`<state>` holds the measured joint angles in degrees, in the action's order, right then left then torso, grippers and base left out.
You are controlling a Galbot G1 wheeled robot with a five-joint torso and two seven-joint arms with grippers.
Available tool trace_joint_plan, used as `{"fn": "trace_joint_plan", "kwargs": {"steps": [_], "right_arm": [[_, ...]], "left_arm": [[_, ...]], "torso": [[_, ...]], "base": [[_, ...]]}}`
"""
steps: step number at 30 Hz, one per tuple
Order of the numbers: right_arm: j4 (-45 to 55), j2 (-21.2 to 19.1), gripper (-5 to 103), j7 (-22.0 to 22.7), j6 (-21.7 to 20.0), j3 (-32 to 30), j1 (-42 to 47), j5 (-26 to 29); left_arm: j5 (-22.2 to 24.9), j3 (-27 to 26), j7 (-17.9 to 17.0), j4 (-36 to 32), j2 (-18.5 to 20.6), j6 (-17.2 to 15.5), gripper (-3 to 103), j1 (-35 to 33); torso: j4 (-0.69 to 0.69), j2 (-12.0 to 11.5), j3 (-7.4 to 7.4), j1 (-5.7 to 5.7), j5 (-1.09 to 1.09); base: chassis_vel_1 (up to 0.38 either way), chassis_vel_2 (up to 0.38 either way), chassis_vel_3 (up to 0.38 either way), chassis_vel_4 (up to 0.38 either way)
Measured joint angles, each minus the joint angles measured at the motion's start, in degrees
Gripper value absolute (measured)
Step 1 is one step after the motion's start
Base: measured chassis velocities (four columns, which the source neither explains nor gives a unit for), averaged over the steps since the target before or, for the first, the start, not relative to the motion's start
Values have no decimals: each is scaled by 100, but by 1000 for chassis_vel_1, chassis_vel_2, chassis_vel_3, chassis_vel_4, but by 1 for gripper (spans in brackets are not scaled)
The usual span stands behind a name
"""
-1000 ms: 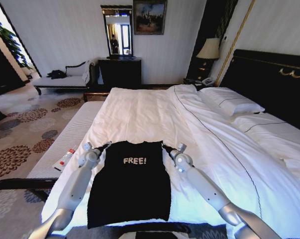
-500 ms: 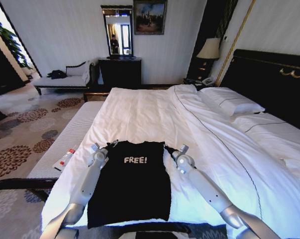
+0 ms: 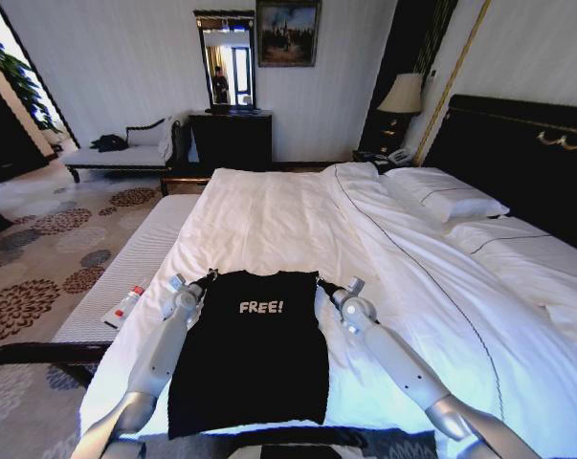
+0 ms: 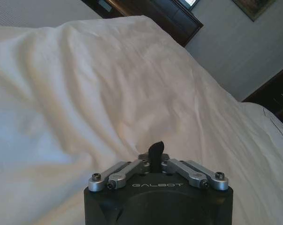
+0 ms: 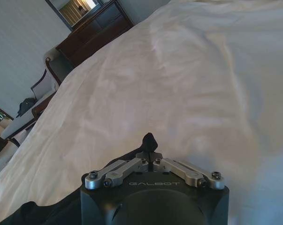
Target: Fold the clothes on the bed.
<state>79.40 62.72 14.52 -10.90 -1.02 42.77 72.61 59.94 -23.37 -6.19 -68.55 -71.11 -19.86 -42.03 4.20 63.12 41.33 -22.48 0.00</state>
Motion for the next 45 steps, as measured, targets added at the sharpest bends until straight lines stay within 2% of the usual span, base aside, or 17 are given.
{"fn": "trace_joint_plan", "kwargs": {"steps": [7, 12, 16, 24, 33, 39, 45], "right_arm": [[131, -133, 0, 48, 36, 19, -60, 32], [426, -390, 0, -1, 311, 66, -172, 43], [731, -650, 0, -458, 656, 80, -299, 116], [781, -822, 0, -822, 967, 194, -786, 448], [699, -1018, 0, -829, 1126, 656, -1379, 623], [893, -1118, 0, -888, 1308, 816, -1494, 672], [765, -1142, 0, -961, 1355, 880, -1670, 659]], "left_arm": [[93, 52, 48, -80, 136, 35, 2, 68], [391, 111, 125, -334, 360, 91, 2, 238], [661, 109, 238, -713, 568, 133, 2, 368], [943, 111, 255, -848, 759, 162, 2, 660], [1240, 227, 255, -866, 963, 133, 2, 1205], [1333, 274, 298, -1152, 1118, 126, 2, 1135], [1336, 282, 308, -1148, 1244, 135, 2, 1146]], "torso": [[0, 0, 0, 0, 0], [1, 0, 0, 0, 1], [2, 0, 0, 1, 1], [0, 0, 0, 0, 0], [1, 0, 0, 0, 1], [1, 0, 0, 0, 0], [-1, 0, -1, 1, -1]], "base": [[0, 0, 0, 0], [0, 0, 0, 0], [0, 0, 0, 0], [0, 0, 0, 0], [0, 0, 0, 0], [0, 0, 0, 0], [0, 0, 0, 0]]}}
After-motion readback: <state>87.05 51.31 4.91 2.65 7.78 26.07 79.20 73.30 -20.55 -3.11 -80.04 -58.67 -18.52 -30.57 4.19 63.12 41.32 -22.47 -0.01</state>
